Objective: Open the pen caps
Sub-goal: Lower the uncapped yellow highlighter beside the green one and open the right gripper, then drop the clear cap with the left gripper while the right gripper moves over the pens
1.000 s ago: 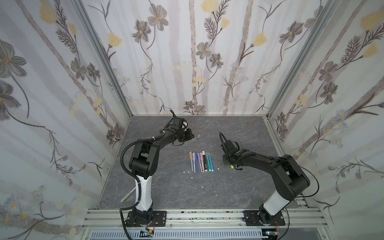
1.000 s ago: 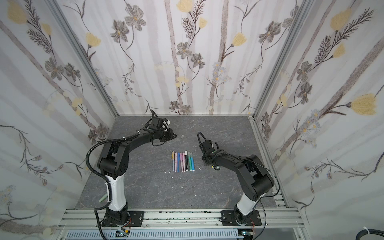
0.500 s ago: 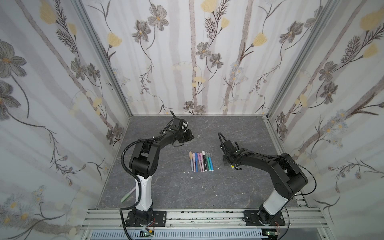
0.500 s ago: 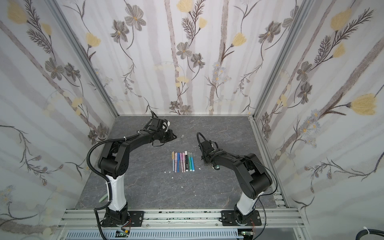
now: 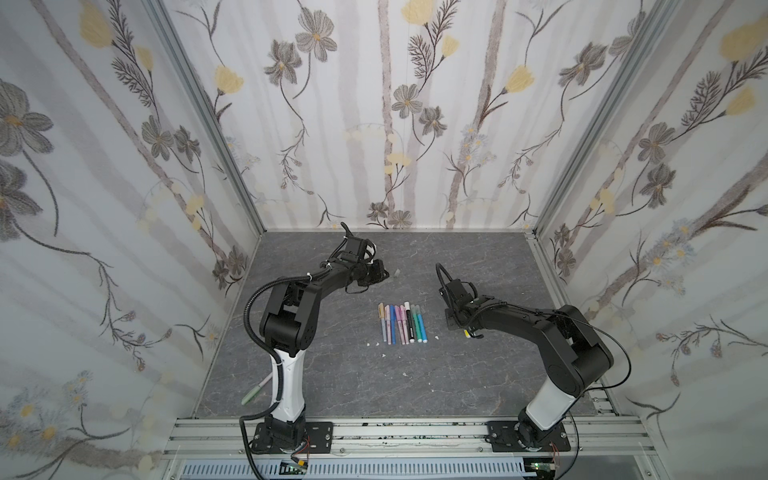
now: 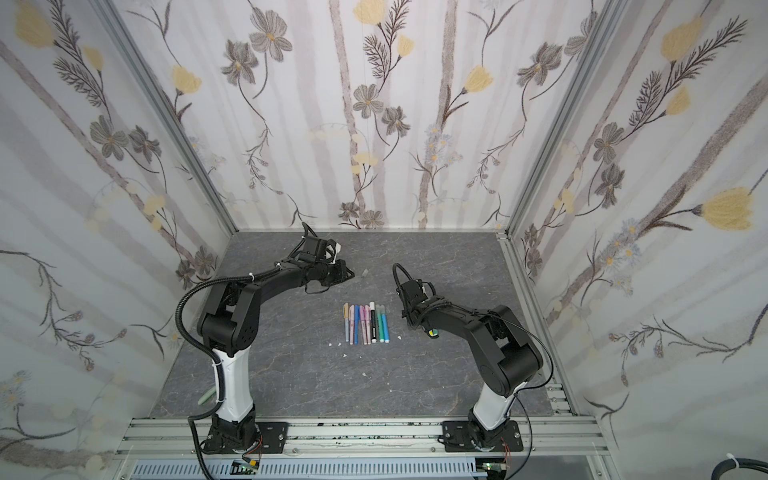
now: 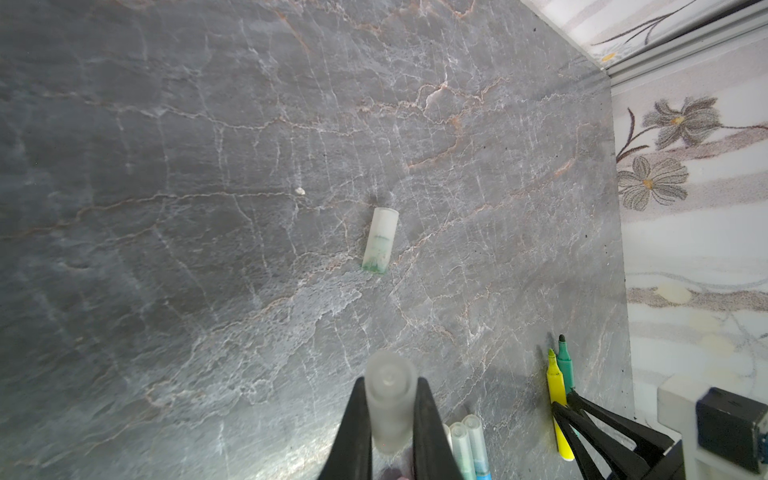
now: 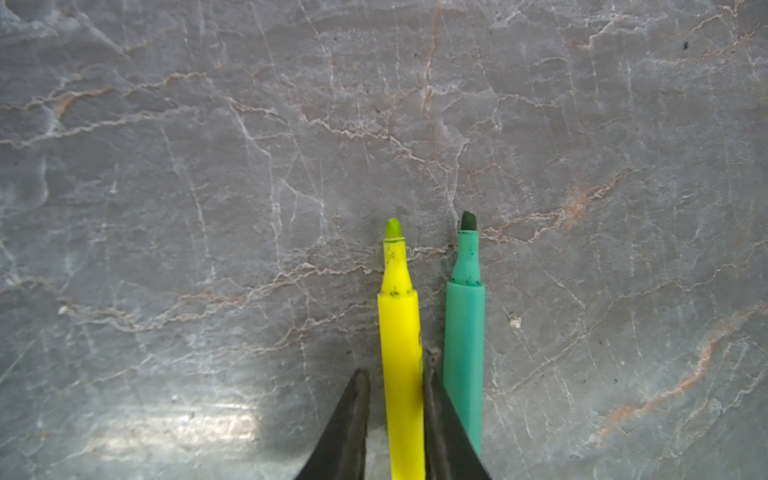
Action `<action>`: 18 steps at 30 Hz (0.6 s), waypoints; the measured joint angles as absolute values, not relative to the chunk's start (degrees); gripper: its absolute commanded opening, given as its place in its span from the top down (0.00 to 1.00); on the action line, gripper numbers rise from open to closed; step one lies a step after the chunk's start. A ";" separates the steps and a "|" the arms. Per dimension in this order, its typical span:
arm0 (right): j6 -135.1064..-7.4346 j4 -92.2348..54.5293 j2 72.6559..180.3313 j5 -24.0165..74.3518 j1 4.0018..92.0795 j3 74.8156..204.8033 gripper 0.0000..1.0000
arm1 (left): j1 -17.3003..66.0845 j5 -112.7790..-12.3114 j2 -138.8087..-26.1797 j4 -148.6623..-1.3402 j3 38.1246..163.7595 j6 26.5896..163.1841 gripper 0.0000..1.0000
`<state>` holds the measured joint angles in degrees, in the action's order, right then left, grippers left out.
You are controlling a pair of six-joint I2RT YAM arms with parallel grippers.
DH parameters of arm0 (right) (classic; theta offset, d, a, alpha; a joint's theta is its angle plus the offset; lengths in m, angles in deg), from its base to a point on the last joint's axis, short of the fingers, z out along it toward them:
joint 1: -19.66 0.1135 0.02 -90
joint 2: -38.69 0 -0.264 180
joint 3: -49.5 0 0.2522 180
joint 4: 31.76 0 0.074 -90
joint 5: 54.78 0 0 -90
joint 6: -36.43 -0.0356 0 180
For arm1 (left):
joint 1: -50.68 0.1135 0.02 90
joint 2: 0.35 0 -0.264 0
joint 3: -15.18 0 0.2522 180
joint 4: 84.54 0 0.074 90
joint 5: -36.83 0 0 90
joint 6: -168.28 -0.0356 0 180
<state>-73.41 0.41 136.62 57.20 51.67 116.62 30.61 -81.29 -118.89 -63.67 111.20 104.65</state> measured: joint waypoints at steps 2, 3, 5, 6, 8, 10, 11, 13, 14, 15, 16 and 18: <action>-73.34 0.54 135.20 57.24 51.75 116.62 0.67 | 30.61 -81.27 -120.01 -63.47 112.31 104.65 1.00; -72.99 0.50 134.17 57.33 51.80 116.62 0.66 | 30.61 -81.27 -120.66 -63.23 113.17 104.65 1.00; -72.79 0.15 132.25 57.48 51.84 116.62 0.65 | 30.61 -81.27 -121.82 -62.90 115.00 104.61 1.00; -72.77 0.08 131.44 57.55 51.84 116.64 0.64 | 30.61 -81.27 -122.56 -62.81 116.12 104.48 1.00; -72.75 0.19 129.80 57.55 51.84 116.64 0.63 | 30.61 -81.25 -124.18 -62.33 118.48 103.97 1.00; -72.75 -0.03 128.05 57.53 51.84 116.64 0.63 | 30.61 -81.25 -125.78 -61.55 120.69 103.75 1.00; -72.75 -0.07 127.42 57.50 51.84 116.64 0.63 | 30.61 -81.25 -126.63 -61.11 121.82 103.67 1.00; -72.75 -0.07 126.79 57.33 51.84 116.60 0.63 | 30.61 -81.25 -128.14 -60.26 123.77 103.34 0.99; -72.75 -0.05 126.61 56.96 51.84 116.55 0.63 | 30.61 -81.25 -128.84 -59.80 124.60 103.08 0.99; -72.75 -0.11 126.46 56.63 51.84 116.42 0.63 | 30.61 -81.27 -129.41 -59.36 125.17 102.84 0.98; -72.75 -0.16 126.39 56.52 51.84 116.27 0.63 | 30.61 -81.29 -129.82 -59.19 125.56 102.64 0.97; -72.79 -0.24 126.33 56.21 51.84 115.81 0.63 | 30.61 -81.29 -130.56 -58.95 126.02 102.64 0.94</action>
<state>-72.79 -0.24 126.33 56.21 51.84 115.81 30.61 -81.29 -130.56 -58.95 126.02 102.64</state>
